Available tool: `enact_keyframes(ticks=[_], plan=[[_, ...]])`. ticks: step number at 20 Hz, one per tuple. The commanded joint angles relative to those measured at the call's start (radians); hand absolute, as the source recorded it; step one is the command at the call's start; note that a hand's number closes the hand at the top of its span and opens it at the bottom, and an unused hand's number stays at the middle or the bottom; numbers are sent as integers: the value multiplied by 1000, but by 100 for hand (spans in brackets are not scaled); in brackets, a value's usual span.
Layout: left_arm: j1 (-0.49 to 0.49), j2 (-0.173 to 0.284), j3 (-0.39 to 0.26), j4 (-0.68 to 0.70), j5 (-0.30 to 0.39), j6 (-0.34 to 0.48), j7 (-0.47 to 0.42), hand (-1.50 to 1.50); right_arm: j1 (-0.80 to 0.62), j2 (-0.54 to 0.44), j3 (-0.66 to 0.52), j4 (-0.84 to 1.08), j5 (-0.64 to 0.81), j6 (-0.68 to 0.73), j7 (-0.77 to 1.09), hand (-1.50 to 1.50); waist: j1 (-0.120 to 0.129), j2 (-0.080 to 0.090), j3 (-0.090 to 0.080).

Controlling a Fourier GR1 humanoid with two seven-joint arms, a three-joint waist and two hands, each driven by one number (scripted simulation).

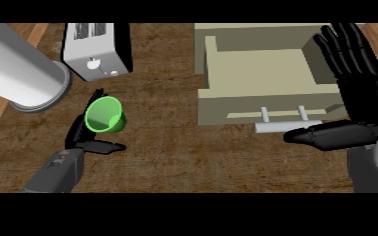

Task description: Pick up the cup, place it into the drawer and close the drawer

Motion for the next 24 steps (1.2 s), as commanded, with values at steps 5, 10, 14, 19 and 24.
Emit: enact_keyframes(ticks=[5, 10, 14, 19, 24], plan=[[11, -42, -11, -71, -12, -23, -190, 150, 31, -18, -2, -12, -7, 30, -10, -150, -7, 0, 0], [-6, -59, 17, -102, -15, 225, -239, 150, -1, 16, 19, 20, 35, -13, -22, -150, 4, 1, 1], [18, -84, 107, -103, 56, 346, -258, 150, -13, -10, -9, 24, -2, 8, 3, -150, 18, -4, 2], [28, -129, 154, -134, 120, 218, -310, 150, 32, -39, -55, -5, -42, 40, -15, -150, 18, -11, 3], [-101, -108, 98, -206, 98, 134, -178, 150, 27, -5, -9, 10, 20, 4, -16, -150, 31, -16, 5]])
